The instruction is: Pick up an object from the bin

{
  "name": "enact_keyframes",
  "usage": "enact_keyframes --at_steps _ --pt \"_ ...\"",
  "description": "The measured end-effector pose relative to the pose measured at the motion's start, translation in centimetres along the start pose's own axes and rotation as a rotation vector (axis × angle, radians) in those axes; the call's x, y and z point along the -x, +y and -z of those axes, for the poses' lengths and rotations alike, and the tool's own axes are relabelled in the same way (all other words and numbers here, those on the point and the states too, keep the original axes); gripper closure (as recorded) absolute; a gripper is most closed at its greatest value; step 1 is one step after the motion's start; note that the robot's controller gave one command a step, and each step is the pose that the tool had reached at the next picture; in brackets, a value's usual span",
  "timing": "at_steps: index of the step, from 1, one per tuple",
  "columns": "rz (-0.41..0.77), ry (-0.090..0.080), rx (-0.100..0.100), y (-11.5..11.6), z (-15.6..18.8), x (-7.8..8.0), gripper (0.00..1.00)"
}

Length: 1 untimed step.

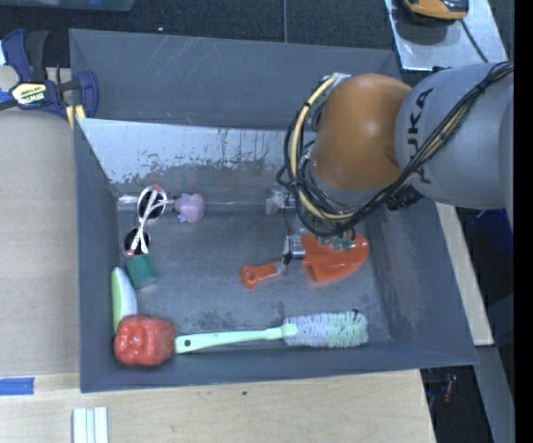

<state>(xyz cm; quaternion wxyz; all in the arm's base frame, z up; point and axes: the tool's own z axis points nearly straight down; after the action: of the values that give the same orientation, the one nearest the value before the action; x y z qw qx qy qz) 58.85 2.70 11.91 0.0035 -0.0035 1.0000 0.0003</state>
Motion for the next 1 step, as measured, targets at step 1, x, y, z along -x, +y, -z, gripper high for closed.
enact_keyframes --at_steps 1 --pt "0.182 0.004 0.004 -5.53 -0.17 -5.55 0.0"
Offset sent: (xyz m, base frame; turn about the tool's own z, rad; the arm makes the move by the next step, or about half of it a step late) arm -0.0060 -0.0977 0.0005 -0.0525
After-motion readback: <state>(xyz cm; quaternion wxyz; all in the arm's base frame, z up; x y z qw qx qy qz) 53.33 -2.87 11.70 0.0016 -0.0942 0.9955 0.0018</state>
